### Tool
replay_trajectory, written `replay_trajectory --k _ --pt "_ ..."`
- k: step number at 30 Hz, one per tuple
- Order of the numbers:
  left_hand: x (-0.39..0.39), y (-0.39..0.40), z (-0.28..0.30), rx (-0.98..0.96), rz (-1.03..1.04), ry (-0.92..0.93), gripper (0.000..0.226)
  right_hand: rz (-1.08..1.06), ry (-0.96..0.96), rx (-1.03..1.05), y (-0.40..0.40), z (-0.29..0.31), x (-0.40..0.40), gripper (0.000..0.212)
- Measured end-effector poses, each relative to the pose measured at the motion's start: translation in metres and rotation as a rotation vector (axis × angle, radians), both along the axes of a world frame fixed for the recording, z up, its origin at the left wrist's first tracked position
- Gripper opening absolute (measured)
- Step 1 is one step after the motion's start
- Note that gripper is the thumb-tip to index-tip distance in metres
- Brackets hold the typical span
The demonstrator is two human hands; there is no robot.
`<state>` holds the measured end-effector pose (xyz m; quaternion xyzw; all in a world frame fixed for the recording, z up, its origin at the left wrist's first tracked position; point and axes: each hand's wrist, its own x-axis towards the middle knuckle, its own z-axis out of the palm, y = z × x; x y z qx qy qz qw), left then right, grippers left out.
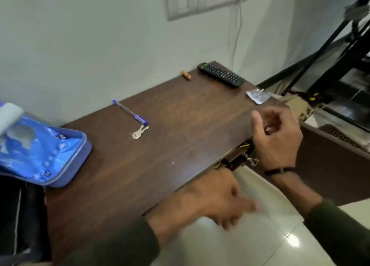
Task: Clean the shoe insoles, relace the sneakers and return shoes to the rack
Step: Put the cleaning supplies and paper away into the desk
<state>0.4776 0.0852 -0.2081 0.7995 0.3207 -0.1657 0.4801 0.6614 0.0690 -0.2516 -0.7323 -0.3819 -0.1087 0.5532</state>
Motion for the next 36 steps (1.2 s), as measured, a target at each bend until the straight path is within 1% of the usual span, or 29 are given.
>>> replay_trajectory --k 1,2,3,4,5,6,7,9,10,12,13,14,16,18,19,22,25,27,28,30,31,32,34,35,36 --pt "-0.002 0.022 0.016 0.200 0.131 -0.058 0.052 -0.003 -0.074 -0.072 0.015 0.014 0.015 0.026" --pt "-0.009 0.044 0.032 0.442 0.272 -0.107 0.054 -0.015 -0.098 -0.176 0.030 0.023 0.030 0.037" --pt "-0.019 0.066 0.040 0.664 0.398 -0.136 0.053 -0.023 -0.083 -0.293 0.045 0.031 0.045 0.048" --pt "-0.032 0.089 0.045 0.826 0.499 -0.104 0.051 -0.025 -0.034 -0.406 0.057 0.036 0.058 0.056" --pt "-0.045 0.110 0.041 0.905 0.567 -0.036 0.051 -0.033 0.013 -0.505 0.067 0.037 0.068 0.059" --pt "-0.058 0.129 0.037 0.911 0.601 0.046 0.054 -0.046 0.031 -0.580 0.075 0.038 0.076 0.059" --pt "-0.068 0.144 0.030 0.865 0.620 0.122 0.060 -0.061 0.037 -0.634 0.081 0.036 0.082 0.055" --pt "-0.087 0.154 0.020 0.751 0.660 0.192 0.061 -0.087 0.051 -0.667 0.091 0.032 0.086 0.046" --pt "-0.092 0.152 0.014 0.728 0.675 0.176 0.059 -0.107 0.058 -0.669 0.091 0.032 0.086 0.046" --pt "-0.101 0.145 0.005 0.754 0.718 0.074 0.050 -0.144 0.047 -0.657 0.091 0.026 0.084 0.052" --pt "-0.103 0.142 0.002 0.777 0.741 0.024 0.045 -0.143 0.053 -0.648 0.089 0.024 0.080 0.052" --pt "-0.105 0.141 0.000 0.795 0.761 -0.019 0.041 -0.128 0.080 -0.638 0.086 0.025 0.073 0.048" --pt "-0.109 0.141 -0.004 0.814 0.801 -0.084 0.029 -0.047 0.140 -0.598 0.078 0.030 0.055 0.038" --pt "-0.112 0.143 -0.006 0.806 0.811 -0.132 0.015 0.096 0.149 -0.539 0.066 0.035 0.037 0.039" --pt "-0.113 0.142 -0.007 0.792 0.800 -0.154 0.011 0.174 0.186 -0.506 0.057 0.037 0.026 0.040" --pt "-0.115 0.122 0.001 0.719 0.755 -0.241 0.005 0.395 0.460 -0.406 0.020 0.041 -0.012 0.045" --pt "-0.103 0.071 0.018 0.614 0.729 -0.414 0.007 0.544 0.741 -0.268 -0.022 0.041 -0.043 0.043" --pt "-0.081 0.026 0.023 0.465 0.649 -0.536 0.007 0.545 0.917 -0.189 -0.050 0.026 -0.050 0.042" --pt "-0.068 0.003 0.019 0.390 0.581 -0.551 0.007 0.507 0.977 -0.181 -0.064 0.014 -0.052 0.041" --pt "-0.046 -0.035 -0.010 0.203 0.464 -0.476 0.007 0.360 1.047 -0.240 -0.085 -0.020 -0.049 0.038" --pt "-0.037 -0.050 -0.036 0.046 0.468 -0.405 0.011 0.260 1.097 -0.302 -0.094 -0.044 -0.044 0.036" --pt "-0.029 -0.060 -0.064 -0.113 0.534 -0.322 0.016 0.170 1.177 -0.375 -0.099 -0.067 -0.039 0.036" --pt "-0.016 -0.067 -0.118 -0.415 0.802 -0.136 0.019 0.058 1.331 -0.519 -0.100 -0.114 -0.031 0.033" --pt "-0.011 -0.066 -0.141 -0.539 0.926 -0.081 0.018 0.035 1.363 -0.582 -0.095 -0.133 -0.030 0.030" --pt "-0.008 -0.064 -0.166 -0.580 1.011 -0.068 0.018 0.021 1.363 -0.608 -0.088 -0.154 -0.027 0.023"
